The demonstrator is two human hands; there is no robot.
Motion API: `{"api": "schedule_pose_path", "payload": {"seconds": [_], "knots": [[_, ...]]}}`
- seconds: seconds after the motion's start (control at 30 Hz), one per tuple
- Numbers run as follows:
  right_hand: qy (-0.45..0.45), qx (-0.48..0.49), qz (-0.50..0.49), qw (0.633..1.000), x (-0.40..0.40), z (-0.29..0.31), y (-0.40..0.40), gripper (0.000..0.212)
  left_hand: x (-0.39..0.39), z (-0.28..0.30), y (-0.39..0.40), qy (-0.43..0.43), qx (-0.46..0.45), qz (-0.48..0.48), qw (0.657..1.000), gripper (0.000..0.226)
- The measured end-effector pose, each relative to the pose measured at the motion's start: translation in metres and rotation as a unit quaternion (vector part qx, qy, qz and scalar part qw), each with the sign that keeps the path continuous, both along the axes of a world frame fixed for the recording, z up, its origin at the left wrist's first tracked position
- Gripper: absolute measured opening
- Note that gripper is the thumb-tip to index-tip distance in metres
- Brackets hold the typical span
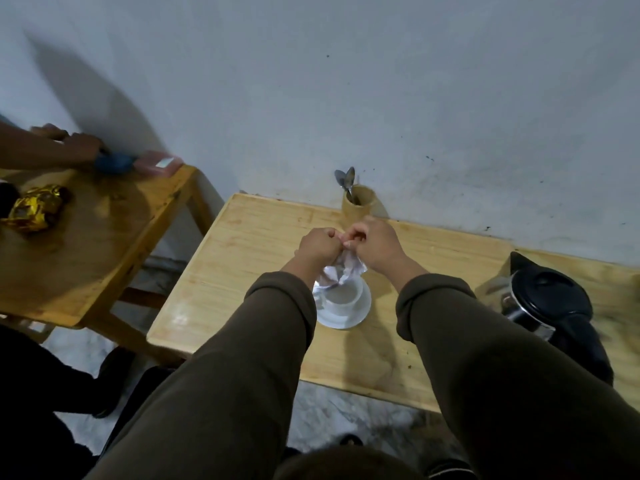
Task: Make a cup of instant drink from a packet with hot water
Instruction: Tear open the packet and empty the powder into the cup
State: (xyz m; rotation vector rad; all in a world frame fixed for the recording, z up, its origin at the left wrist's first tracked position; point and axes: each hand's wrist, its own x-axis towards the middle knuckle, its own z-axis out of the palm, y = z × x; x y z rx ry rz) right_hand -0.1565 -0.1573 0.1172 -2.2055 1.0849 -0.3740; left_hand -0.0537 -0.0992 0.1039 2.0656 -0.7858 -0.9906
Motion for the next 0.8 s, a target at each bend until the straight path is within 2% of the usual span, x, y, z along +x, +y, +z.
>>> {"api": "schedule_pose_path", "payload": {"seconds": [0.17,0.3,0.6,0.8], "knots": [[0.019,0.036,0.012,0.999,-0.002,-0.002,0.015,0.012,0.016,-0.006,0.007,0.029,0.006,0.049,0.998,0.028],[0.019,0.063,0.025,0.998,-0.006,-0.002,0.024,0.01,0.025,-0.007,0.008,-0.009,0.008,0.036,0.999,0.025],[0.027,0.143,0.012,0.989,-0.022,0.006,0.032,0.011,0.026,-0.022,0.004,-0.009,0.014,-0.007,1.0,0.021],[0.046,0.191,-0.004,0.981,-0.035,0.004,0.038,0.009,0.021,-0.031,0.0,-0.032,0.062,-0.044,0.997,0.031]]}}
